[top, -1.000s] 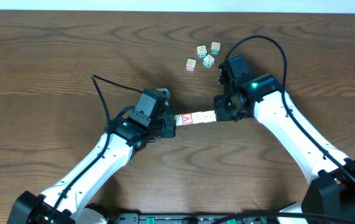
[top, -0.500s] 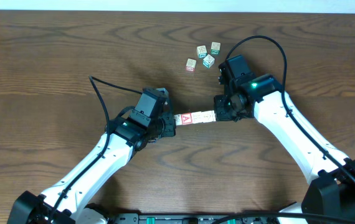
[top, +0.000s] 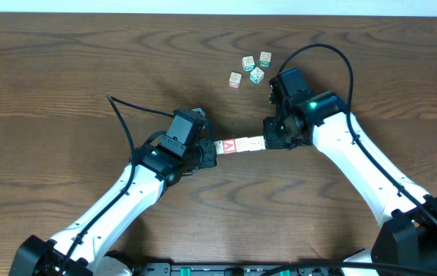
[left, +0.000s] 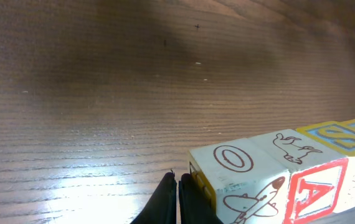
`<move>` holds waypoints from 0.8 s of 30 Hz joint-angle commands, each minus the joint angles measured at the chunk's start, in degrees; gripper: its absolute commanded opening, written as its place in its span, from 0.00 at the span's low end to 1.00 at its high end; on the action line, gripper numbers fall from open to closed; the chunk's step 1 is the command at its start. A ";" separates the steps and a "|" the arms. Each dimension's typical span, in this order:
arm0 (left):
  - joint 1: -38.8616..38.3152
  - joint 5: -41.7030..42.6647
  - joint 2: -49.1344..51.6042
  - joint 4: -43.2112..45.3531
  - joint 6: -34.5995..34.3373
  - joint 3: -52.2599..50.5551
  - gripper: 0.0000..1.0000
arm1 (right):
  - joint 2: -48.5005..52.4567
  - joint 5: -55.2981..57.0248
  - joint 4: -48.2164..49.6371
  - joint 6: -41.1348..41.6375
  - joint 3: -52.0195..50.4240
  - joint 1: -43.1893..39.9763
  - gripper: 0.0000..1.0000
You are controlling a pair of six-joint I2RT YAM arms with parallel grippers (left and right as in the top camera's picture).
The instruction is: Lift 5 blocks
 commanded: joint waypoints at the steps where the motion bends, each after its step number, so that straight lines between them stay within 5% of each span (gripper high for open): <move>1: -3.82 11.72 -1.75 3.39 -2.14 2.36 0.07 | -0.76 -19.43 1.68 1.90 1.88 5.42 0.01; 24: -3.85 11.28 -3.17 3.37 -3.32 2.36 0.07 | -0.76 -19.87 1.99 2.49 1.88 5.42 0.01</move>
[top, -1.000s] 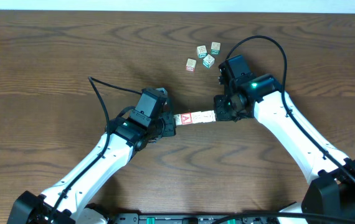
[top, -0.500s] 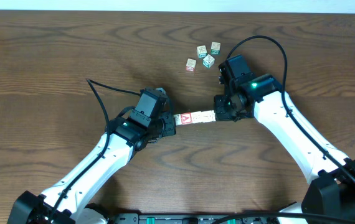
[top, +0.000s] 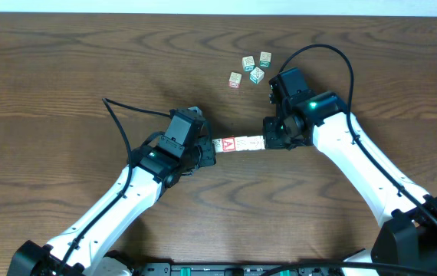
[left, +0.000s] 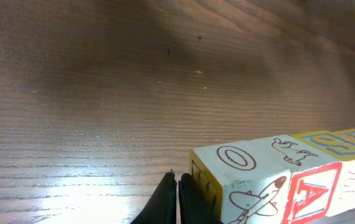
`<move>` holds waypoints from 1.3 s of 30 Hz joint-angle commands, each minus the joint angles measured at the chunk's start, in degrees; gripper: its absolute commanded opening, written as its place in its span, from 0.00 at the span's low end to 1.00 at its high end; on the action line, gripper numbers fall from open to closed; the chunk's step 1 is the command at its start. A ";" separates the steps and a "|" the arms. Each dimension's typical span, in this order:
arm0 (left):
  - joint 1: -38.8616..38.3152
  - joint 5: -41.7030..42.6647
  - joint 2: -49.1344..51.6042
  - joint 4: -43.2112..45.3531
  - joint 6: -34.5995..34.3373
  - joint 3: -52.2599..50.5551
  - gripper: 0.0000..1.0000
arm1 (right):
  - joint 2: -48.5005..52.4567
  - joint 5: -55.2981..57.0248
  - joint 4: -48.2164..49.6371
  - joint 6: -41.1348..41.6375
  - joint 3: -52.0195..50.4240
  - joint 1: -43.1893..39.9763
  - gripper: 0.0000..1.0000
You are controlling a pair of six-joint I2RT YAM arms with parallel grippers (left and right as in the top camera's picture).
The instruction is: Lift 5 blocks
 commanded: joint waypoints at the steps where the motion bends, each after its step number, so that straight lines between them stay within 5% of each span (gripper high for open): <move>1: -3.85 12.55 -1.90 3.37 -0.72 2.36 0.07 | -0.76 -19.28 2.05 1.51 1.88 5.42 0.01; 39: -6.08 10.67 -2.69 3.39 -0.09 2.36 0.07 | -0.76 -20.74 2.03 1.51 1.88 5.42 0.01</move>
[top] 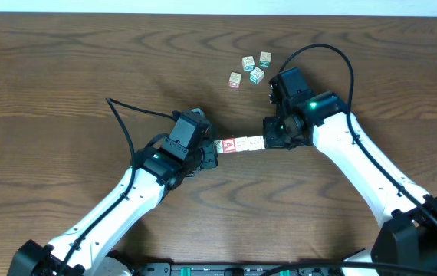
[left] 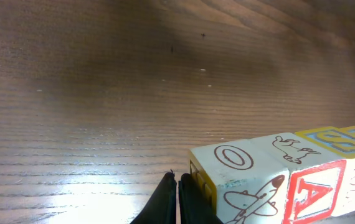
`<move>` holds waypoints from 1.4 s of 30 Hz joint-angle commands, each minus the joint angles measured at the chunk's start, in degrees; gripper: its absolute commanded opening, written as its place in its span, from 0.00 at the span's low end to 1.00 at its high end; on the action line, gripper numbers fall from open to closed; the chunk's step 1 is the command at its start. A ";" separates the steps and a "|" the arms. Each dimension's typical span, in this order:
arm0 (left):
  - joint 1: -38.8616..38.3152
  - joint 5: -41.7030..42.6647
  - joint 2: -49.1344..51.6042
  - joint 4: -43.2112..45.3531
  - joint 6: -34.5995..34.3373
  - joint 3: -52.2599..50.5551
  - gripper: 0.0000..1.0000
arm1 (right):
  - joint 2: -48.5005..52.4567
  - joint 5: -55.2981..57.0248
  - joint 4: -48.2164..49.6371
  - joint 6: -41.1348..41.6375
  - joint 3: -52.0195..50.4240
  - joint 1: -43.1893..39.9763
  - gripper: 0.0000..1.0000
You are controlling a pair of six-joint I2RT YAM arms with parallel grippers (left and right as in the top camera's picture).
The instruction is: Lift 5 blocks
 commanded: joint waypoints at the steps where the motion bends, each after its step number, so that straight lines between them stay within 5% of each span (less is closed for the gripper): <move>1: -4.24 13.42 -2.93 3.85 -0.09 2.36 0.07 | -0.76 -20.81 1.86 1.51 1.90 5.42 0.01; 42: -5.73 13.18 -4.42 2.99 1.68 2.36 0.07 | -1.53 -20.81 2.34 -0.04 1.90 5.79 0.01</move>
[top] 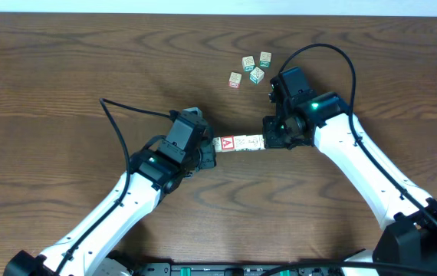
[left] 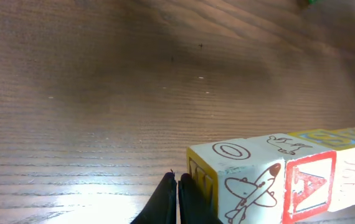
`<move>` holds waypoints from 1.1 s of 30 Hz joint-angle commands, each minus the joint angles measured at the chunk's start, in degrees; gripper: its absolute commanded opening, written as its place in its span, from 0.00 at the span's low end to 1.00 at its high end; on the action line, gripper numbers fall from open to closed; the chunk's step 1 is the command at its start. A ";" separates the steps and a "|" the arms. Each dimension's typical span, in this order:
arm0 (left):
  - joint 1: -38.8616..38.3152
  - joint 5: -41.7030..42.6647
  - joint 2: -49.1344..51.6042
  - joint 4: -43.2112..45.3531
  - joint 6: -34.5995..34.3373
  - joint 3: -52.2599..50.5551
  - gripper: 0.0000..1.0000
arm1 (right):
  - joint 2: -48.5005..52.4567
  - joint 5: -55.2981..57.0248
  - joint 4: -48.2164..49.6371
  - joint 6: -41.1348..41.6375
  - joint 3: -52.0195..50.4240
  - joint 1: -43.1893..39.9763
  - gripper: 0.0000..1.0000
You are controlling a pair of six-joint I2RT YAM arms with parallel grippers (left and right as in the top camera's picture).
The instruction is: Lift 5 blocks
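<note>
A short row of lettered wooden blocks (top: 239, 144) lies end to end between my two grippers at the table's middle. My left gripper (top: 209, 151) is at its left end. In the left wrist view the left gripper (left: 178, 186) has its fingers shut together with nothing between them. They press sideways on the end block (left: 240, 180), which shows an O and a plane. My right gripper (top: 268, 138) butts the row's right end, its jaws hidden under the wrist. Whether the row is off the table cannot be told.
Several loose blocks (top: 250, 67) lie in a cluster at the back, just behind the right wrist. Both arms' black cables arc above the dark wooden table (top: 65, 77).
The row stays between the two grippers at the same spot. The left wrist view has shifted slightly, the row now sitting a little lower and flatter in it. The left cable has moved.
At every earlier moment the left gripper was shut against the row's left end and the right gripper was at its right end. The row shifted only a few pixels from moment to moment and is in much the same place now.
</note>
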 commanded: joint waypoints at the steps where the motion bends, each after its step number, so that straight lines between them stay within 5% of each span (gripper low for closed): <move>1: -5.68 14.53 -1.90 3.91 1.16 2.36 0.07 | -0.72 -19.65 2.03 0.22 1.90 5.81 0.01; 33: -5.92 14.10 -1.90 4.11 1.16 2.36 0.07 | -0.68 -17.51 1.77 0.04 1.90 6.19 0.01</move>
